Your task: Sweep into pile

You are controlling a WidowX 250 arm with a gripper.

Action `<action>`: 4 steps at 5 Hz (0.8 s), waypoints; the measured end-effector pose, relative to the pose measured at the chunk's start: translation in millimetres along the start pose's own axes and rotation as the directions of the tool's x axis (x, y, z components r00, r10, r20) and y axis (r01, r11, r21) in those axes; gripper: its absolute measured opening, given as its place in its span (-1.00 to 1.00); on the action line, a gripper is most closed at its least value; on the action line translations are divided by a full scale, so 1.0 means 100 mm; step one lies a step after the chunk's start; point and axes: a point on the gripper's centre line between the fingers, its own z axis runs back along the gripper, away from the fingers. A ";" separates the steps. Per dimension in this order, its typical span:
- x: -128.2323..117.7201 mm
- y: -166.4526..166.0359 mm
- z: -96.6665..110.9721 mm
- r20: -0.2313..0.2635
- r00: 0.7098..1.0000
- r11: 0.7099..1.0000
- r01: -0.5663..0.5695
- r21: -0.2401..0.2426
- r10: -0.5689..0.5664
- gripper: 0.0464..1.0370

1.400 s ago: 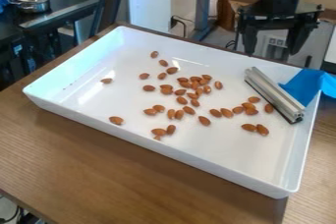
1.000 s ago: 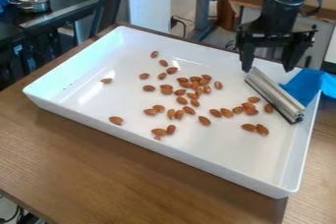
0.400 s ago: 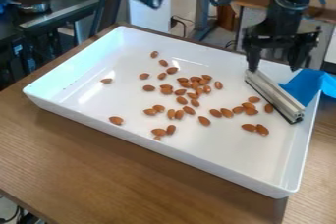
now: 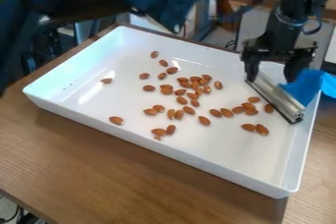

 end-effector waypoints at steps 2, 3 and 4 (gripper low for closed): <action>-0.06 -0.01 -0.25 -0.028 1.000 0.999 0.002 0.038 -0.001 0.92; -0.05 -0.03 -0.22 -0.037 0.999 1.000 -0.015 0.027 0.016 0.85; -0.12 -0.04 -0.30 -0.080 0.997 0.999 -0.007 0.044 0.010 0.30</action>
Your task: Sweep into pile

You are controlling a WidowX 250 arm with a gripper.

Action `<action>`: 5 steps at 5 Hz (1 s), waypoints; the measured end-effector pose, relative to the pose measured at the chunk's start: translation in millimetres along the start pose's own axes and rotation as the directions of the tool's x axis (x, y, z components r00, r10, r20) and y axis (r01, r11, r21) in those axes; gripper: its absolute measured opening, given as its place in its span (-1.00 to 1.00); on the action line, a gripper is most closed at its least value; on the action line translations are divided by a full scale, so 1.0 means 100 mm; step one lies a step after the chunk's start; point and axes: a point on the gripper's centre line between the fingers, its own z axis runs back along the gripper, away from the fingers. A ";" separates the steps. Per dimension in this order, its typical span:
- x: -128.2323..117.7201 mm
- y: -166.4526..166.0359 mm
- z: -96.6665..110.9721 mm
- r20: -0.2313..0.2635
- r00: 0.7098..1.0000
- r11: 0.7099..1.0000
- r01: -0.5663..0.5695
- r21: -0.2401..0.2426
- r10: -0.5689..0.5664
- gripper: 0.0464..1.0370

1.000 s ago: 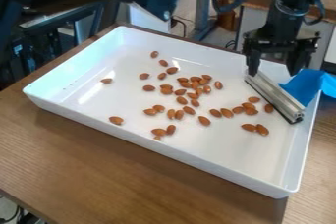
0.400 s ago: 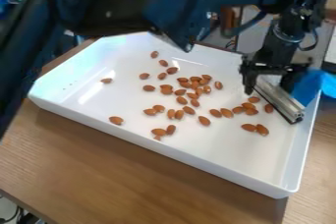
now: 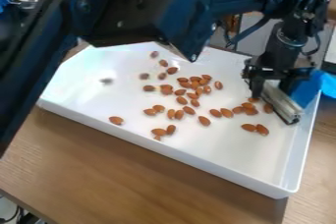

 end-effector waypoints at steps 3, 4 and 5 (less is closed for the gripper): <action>0.03 0.35 -0.06 -0.044 0.999 1.000 -0.013 -0.023 0.012 -0.31; 0.08 0.53 -0.09 -0.052 0.998 0.999 -0.031 -0.025 0.029 -0.31; 0.09 0.73 -0.09 -0.049 0.998 0.998 -0.041 -0.041 0.039 -0.32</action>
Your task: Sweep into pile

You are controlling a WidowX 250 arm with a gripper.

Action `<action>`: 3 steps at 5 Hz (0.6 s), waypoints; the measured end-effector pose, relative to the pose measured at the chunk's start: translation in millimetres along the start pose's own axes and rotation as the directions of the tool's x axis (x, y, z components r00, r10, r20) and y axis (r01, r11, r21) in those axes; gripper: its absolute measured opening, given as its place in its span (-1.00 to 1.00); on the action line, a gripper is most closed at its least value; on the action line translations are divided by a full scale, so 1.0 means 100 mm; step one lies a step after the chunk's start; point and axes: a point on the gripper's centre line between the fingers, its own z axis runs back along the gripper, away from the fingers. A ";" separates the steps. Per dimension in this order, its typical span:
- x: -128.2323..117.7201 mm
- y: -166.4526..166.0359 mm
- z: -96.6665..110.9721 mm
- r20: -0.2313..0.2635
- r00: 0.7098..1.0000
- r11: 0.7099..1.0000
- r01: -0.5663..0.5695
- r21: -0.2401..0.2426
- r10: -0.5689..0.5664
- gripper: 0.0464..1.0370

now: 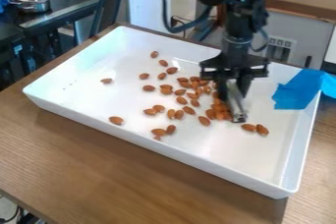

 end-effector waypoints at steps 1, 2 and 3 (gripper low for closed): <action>0.05 0.30 -0.02 0.030 0.999 1.000 -0.021 -0.019 0.022 -0.32; 0.10 0.60 -0.04 0.048 0.999 1.000 -0.013 -0.024 0.014 -0.32; 0.21 1.01 -0.04 0.038 0.999 0.999 -0.032 -0.021 0.033 -0.32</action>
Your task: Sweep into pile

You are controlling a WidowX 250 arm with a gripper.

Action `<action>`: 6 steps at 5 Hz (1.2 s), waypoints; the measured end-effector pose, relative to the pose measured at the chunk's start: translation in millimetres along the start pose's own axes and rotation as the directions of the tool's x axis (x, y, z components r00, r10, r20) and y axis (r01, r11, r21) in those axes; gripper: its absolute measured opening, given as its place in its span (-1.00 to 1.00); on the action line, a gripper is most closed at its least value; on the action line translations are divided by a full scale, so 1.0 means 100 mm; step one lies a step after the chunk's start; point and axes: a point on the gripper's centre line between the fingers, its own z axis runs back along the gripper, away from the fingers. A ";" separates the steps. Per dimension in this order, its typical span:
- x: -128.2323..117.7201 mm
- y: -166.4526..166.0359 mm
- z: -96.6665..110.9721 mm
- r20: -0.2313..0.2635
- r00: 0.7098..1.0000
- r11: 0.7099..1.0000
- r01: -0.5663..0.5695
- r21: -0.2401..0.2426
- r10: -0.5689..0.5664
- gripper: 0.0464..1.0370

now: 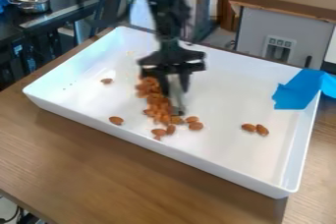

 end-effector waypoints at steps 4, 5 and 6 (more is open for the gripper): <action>0.02 1.20 0.19 -0.120 0.983 0.989 -0.130 0.065 0.138 -0.33; 0.03 0.93 0.38 -0.097 0.985 0.988 -0.149 -0.035 0.146 -0.33; 0.02 0.32 0.65 -0.098 0.990 0.985 -0.117 -0.123 0.106 -0.33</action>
